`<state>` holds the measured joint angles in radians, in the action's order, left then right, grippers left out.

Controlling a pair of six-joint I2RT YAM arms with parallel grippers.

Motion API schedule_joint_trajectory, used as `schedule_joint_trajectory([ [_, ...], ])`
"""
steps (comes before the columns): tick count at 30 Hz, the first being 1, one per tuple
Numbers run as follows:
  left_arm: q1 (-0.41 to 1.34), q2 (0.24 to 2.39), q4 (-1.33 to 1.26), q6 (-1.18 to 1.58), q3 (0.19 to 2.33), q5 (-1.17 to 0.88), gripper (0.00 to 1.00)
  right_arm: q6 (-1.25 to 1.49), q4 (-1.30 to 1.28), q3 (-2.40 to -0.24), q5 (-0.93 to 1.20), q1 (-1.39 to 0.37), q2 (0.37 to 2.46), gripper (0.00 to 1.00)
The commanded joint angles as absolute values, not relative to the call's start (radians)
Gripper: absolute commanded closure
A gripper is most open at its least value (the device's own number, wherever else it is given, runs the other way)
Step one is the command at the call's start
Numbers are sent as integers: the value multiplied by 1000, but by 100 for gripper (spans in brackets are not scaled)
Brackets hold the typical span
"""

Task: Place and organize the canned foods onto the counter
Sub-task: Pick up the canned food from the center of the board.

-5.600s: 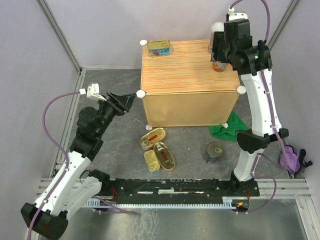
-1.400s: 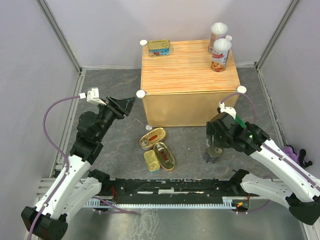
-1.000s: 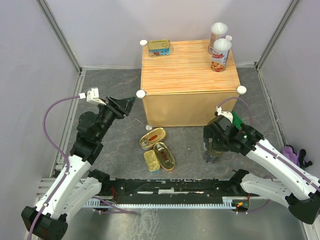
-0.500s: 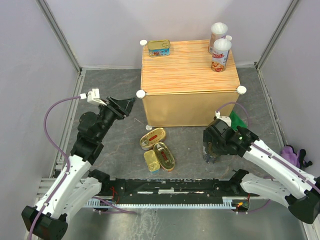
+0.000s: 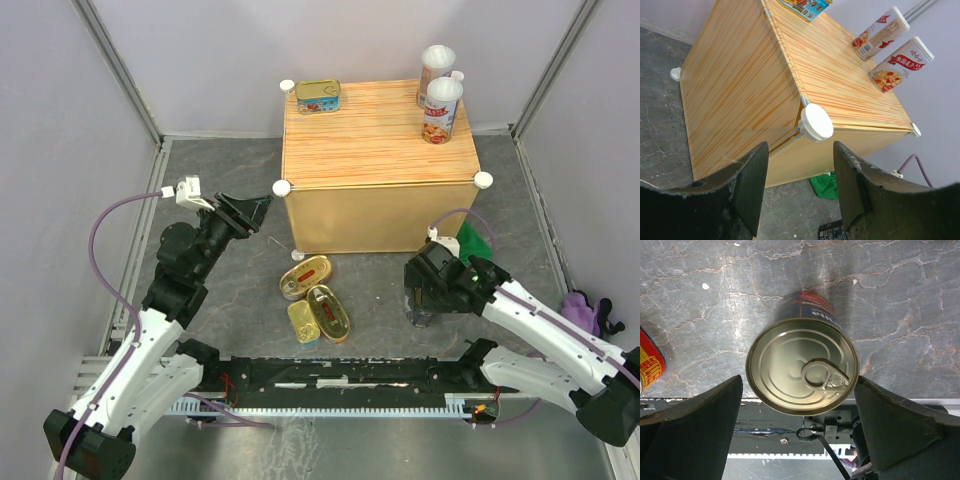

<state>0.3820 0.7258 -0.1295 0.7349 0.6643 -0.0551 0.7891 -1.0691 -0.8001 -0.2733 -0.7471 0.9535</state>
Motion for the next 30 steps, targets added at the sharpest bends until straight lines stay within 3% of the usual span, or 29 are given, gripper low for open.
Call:
schedule_joint_trajectory([
  [1,385,722,-175,746,673,-64,39,792,-1018,-796,-309,-753,966,1],
  [17,385,725,-167,743,676,-62,39,767,-953,-775,-336,-753,1020,6],
  [30,385,735,-181,742,669,-67,39,765,-947,-759,-350,-753,971,35],
])
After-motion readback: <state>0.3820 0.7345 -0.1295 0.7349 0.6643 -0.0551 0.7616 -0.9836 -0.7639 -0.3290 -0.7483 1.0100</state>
